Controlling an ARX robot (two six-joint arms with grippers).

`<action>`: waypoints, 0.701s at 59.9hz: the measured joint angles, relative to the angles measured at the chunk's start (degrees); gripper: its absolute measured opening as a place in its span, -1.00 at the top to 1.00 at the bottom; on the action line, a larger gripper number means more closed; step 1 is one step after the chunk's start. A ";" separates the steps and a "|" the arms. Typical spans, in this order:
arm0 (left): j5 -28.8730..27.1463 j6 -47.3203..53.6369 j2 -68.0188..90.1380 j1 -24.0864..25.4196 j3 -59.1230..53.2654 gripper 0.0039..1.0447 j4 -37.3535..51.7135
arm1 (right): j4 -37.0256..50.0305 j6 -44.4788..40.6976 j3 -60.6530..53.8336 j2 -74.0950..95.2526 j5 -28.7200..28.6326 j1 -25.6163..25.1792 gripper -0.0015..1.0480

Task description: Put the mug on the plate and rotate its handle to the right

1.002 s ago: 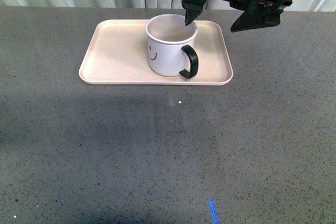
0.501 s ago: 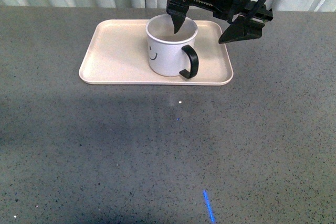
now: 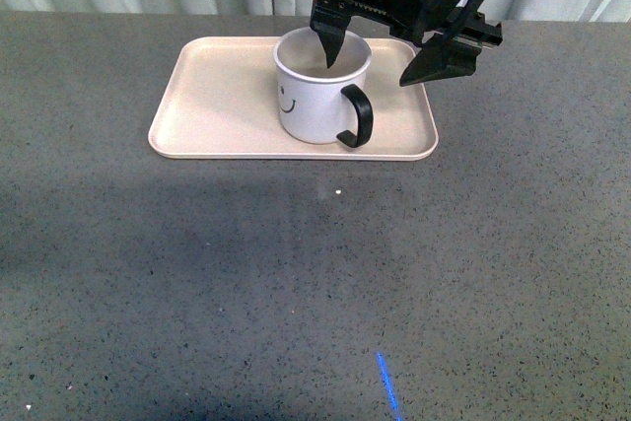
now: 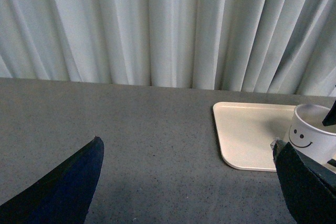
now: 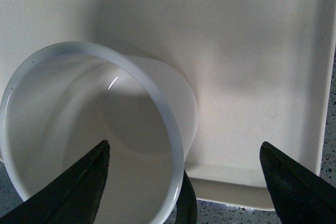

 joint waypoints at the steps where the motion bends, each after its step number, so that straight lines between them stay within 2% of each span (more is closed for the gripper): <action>1: 0.00 0.00 0.00 0.00 0.00 -0.83 0.00 | -0.04 0.02 0.09 0.07 0.00 0.07 -0.31; 7: 0.00 0.00 0.00 0.00 0.00 -0.83 0.00 | -0.39 0.24 0.70 0.48 0.17 0.37 -0.04; 17: 0.00 0.00 0.00 0.00 0.02 -0.83 0.00 | -1.57 0.48 2.01 1.70 1.05 0.79 0.63; 23: 0.00 0.00 0.00 0.00 0.00 -0.83 0.00 | -2.43 0.35 2.40 2.10 1.70 0.68 0.96; 34: 0.00 0.00 0.00 0.00 0.00 -0.83 0.00 | -3.98 -0.96 2.95 2.16 2.47 -0.28 0.97; 42: 0.00 0.00 0.00 0.00 0.00 -0.83 0.00 | -6.05 -6.56 4.20 2.16 2.91 -2.75 0.97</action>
